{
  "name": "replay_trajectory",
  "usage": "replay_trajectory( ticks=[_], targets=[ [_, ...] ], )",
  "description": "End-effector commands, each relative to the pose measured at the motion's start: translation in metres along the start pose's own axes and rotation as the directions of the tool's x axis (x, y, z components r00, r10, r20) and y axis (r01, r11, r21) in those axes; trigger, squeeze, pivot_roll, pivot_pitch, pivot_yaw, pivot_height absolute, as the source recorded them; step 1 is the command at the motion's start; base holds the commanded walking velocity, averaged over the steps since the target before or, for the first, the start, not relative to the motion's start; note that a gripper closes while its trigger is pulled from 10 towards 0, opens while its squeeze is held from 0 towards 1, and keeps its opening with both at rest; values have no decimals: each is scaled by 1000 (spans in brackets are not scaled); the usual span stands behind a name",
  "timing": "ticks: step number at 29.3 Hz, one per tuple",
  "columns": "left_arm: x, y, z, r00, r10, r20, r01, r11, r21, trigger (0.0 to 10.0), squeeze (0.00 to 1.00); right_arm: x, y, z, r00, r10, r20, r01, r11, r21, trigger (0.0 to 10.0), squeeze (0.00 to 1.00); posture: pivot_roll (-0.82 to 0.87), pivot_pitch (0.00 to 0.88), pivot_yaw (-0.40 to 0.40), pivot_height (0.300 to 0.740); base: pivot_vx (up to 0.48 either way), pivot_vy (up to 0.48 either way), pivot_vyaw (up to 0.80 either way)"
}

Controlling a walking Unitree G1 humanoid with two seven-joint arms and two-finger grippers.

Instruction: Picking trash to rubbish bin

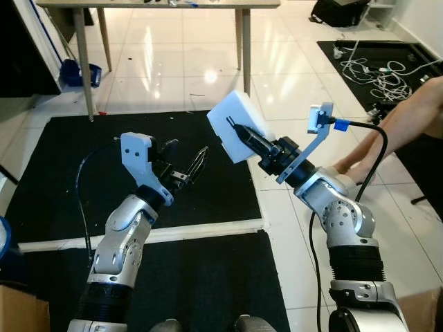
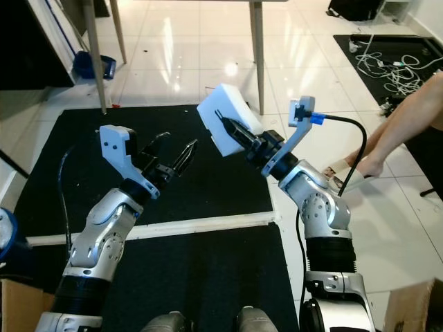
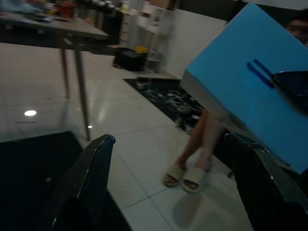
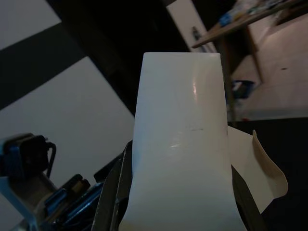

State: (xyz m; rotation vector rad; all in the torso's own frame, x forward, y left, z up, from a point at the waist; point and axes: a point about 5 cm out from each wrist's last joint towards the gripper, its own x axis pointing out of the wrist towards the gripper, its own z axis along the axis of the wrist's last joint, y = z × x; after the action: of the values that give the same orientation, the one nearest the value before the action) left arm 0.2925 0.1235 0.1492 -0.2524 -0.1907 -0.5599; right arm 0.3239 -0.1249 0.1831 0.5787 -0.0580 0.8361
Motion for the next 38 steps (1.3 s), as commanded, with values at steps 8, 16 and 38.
replay_trajectory(
  ticks=[8, 16, 38],
  targets=[
    [-1, 0, -5, 1000, -11, -18, 11, 1000, -17, 10000, 0, -6, -17, 3, 993, -122, 0, 122, 990, -65, 10000, 0, -64, 0, -30, 740, 0, 0, -800],
    [-5, 1, -8, 999, -31, -12, 32, 999, 22, 10000, 0, -10, -29, 1, 978, -208, -17, 203, 970, -136, 10000, 0, -60, 0, -27, 740, 0, 0, -800],
    [-8, 3, -12, 999, -37, -7, 38, 999, 34, 10000, 0, -12, -32, -5, 976, -206, -64, 182, 945, -272, 10000, 0, -61, 0, -26, 740, 0, 0, -800]
  ],
)
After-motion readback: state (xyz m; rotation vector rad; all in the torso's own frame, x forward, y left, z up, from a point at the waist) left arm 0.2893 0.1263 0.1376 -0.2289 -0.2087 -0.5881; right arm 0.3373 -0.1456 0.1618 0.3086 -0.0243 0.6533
